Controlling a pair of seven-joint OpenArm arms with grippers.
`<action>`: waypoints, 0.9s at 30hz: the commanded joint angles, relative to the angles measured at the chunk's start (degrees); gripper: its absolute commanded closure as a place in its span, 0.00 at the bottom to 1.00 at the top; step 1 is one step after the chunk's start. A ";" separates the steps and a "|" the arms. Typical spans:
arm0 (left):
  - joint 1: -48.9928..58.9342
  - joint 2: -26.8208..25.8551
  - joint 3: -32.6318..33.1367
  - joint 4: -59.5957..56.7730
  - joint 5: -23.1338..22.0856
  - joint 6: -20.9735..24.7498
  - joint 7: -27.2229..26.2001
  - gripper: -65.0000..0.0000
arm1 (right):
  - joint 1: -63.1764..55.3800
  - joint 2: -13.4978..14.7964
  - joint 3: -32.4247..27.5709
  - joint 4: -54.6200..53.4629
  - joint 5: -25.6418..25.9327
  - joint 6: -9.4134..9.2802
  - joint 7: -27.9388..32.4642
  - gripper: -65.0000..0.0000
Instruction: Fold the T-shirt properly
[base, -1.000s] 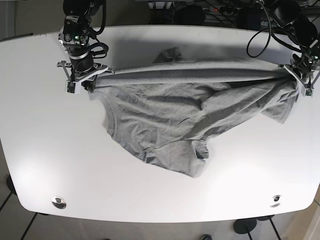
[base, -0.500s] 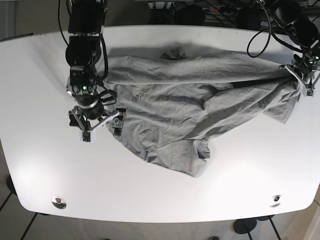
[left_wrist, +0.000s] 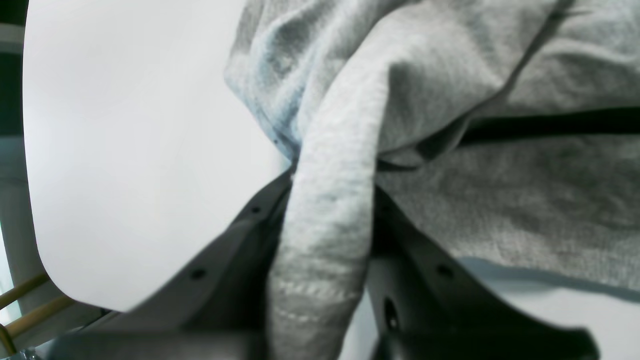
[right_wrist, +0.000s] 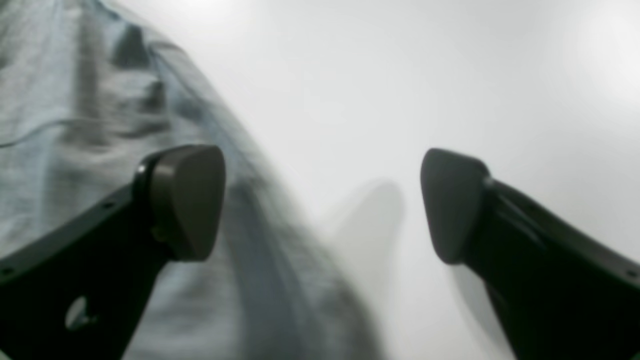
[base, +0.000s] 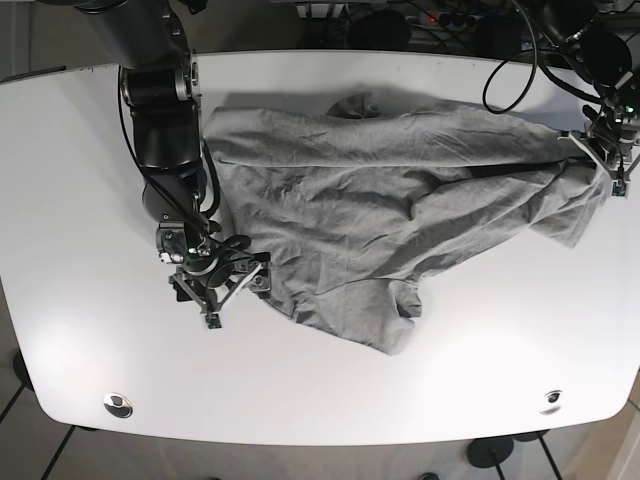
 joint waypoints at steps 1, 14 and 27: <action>-0.47 -1.24 -0.27 1.48 -0.40 0.34 -0.91 0.99 | 1.32 -1.93 -0.12 0.76 0.58 1.87 1.47 0.12; 0.15 -1.24 -0.62 1.48 -0.48 0.34 -0.91 0.99 | 1.15 -5.88 -0.12 -6.72 0.58 2.13 6.30 0.41; 0.15 -1.24 -0.62 1.48 -0.66 0.34 -0.91 0.99 | -9.23 -4.30 0.23 18.78 0.76 1.87 0.15 0.97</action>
